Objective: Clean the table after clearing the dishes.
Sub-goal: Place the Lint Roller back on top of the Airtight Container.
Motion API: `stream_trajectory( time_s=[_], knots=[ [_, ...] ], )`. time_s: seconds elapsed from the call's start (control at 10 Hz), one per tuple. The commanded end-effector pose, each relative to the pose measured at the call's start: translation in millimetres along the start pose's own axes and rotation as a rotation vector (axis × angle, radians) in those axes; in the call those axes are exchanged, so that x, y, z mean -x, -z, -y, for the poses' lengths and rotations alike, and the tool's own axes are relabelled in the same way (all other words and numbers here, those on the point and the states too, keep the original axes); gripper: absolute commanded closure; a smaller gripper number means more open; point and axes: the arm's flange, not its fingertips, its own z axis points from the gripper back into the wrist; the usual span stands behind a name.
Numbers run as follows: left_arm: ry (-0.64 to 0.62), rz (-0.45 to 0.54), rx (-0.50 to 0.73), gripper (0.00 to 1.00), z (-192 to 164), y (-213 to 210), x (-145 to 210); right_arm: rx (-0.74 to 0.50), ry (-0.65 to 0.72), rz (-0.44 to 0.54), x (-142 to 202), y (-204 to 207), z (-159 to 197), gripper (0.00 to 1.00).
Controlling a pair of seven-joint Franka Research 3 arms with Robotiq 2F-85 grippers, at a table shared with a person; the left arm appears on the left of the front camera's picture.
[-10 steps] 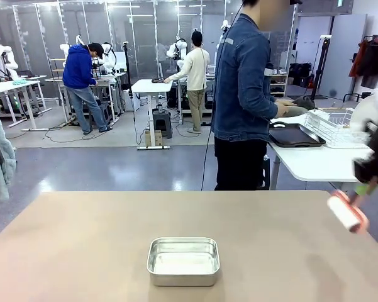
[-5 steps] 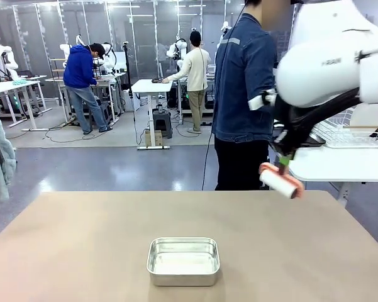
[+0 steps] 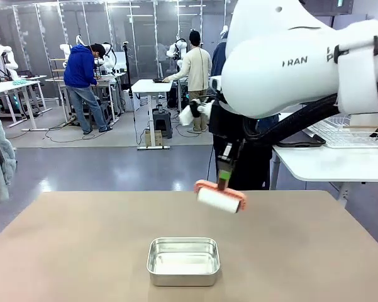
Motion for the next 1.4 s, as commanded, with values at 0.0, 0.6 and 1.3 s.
stream_trajectory(
  time_s=[0.0, 0.6, 1.3],
  knots=[
    [-0.015, 0.001, 0.009, 0.0, 3.5, -2.6, 0.8, -0.056, -0.158, 0.016, -1.1, -1.8, -17.9, 0.79],
    [-0.015, 0.001, 0.009, 0.0, 3.5, -2.6, 0.8, -0.092, -0.35, -0.011, -48.2, 23.7, -55.3, 0.79],
    [-0.015, 0.001, 0.009, 0.0, 3.5, -2.6, 0.8, -0.227, -0.419, -0.053, -69.5, 69.2, -19.2, 0.79]
  ],
)
